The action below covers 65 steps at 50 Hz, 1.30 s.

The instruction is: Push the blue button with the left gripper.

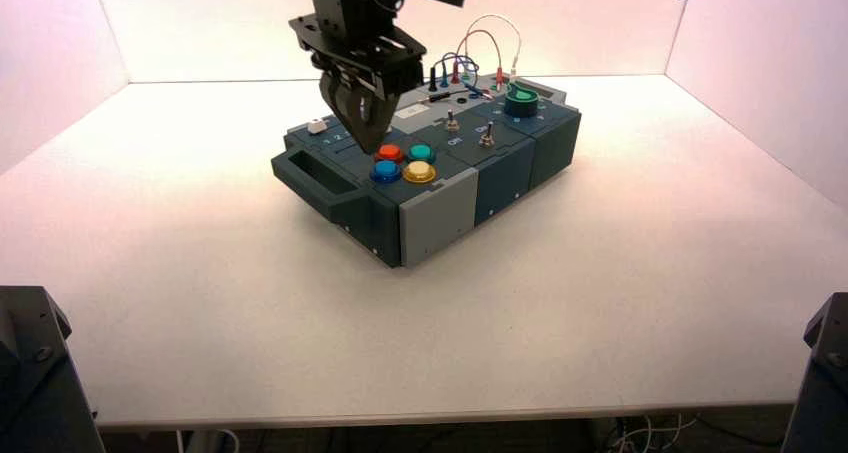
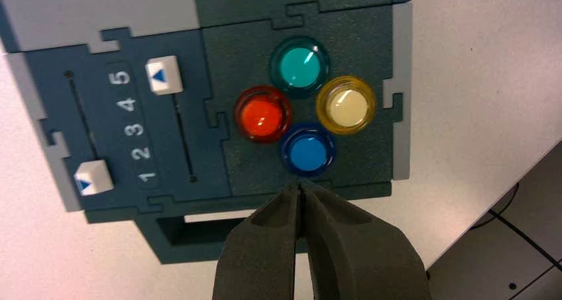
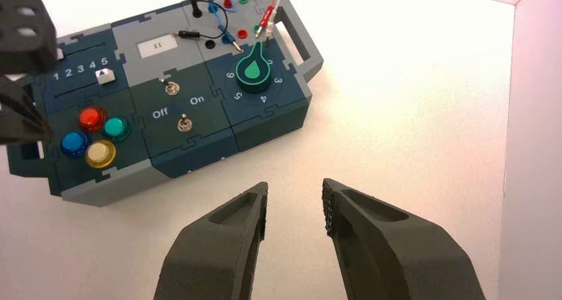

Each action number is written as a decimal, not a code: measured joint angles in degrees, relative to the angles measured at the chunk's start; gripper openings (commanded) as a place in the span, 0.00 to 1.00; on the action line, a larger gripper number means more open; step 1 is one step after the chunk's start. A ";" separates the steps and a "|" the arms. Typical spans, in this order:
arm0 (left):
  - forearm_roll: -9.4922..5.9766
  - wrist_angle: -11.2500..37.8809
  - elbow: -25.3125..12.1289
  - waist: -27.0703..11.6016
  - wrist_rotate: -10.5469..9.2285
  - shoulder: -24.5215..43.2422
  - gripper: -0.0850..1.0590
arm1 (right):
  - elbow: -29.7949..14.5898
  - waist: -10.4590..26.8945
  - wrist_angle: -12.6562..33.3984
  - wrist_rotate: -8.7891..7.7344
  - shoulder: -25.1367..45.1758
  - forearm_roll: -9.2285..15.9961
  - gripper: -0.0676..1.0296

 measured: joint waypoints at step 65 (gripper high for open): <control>0.18 -0.88 -3.08 -2.20 0.09 4.92 0.05 | -0.09 0.00 0.00 0.00 -0.18 0.09 0.47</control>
